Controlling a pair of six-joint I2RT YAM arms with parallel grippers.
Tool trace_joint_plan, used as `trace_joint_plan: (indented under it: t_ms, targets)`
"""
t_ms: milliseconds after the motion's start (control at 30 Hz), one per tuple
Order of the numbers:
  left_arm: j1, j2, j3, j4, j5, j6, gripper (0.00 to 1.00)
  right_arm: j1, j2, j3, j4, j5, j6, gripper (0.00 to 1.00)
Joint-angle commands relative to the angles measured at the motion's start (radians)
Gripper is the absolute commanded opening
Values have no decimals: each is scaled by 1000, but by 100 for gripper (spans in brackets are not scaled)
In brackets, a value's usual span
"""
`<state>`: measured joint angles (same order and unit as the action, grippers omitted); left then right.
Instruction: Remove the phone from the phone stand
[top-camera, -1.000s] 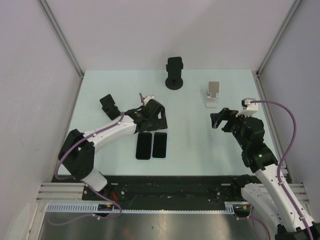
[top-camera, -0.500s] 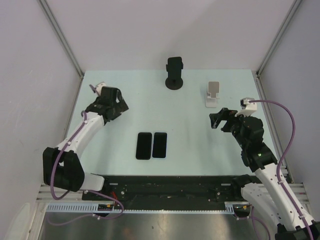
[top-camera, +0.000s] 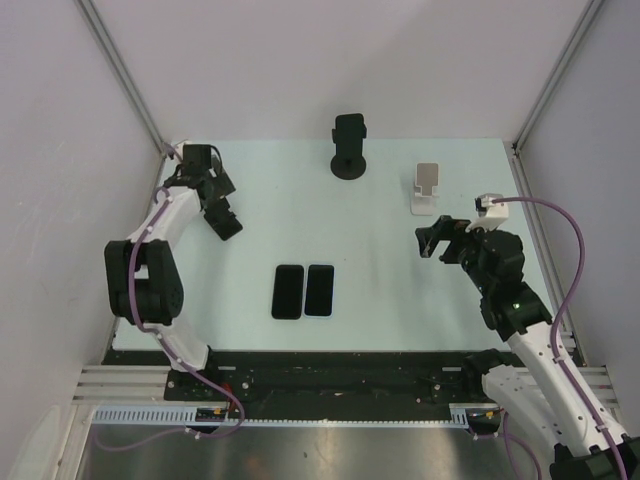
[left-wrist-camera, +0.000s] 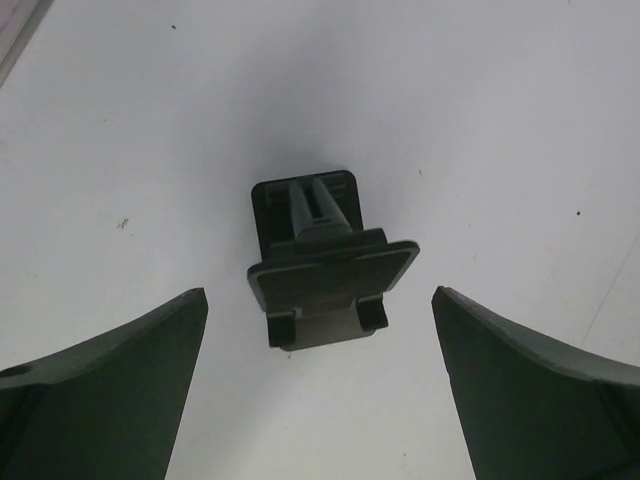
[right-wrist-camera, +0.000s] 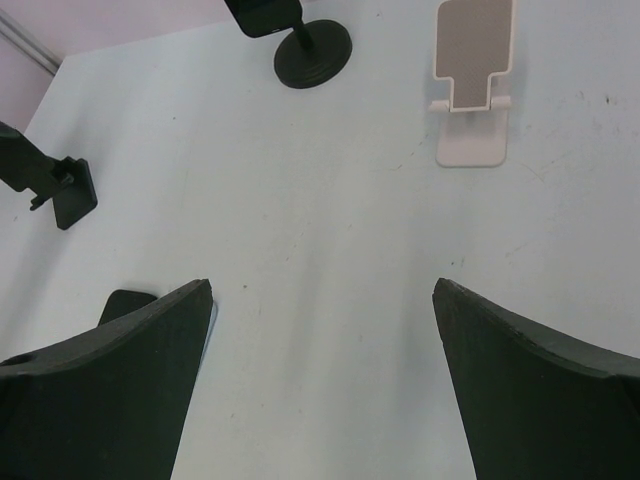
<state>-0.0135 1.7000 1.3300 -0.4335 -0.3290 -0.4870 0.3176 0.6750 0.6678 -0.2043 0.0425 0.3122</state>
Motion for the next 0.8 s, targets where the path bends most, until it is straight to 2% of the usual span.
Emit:
trace_joint_plan:
  t_ms: [0,200,433,633,767]
  targets:
    - [-3,59,86,29,-10,31,100,-9,6,-5,45,-12,-18,98]
    - [-3,127,133,30,-39,34,100,-22,26,-5,54,-23,-21,98]
    - [-3,153,106,30,-30,-11,97,-31,49,-5,69,-32,-19,98]
    - [-9,145,89,30,-31,-25,84,-34,55,-5,78,-67,-21,97]
    - [-9,139,84,29,-21,-30,67,-32,46,-5,78,-84,-19,96]
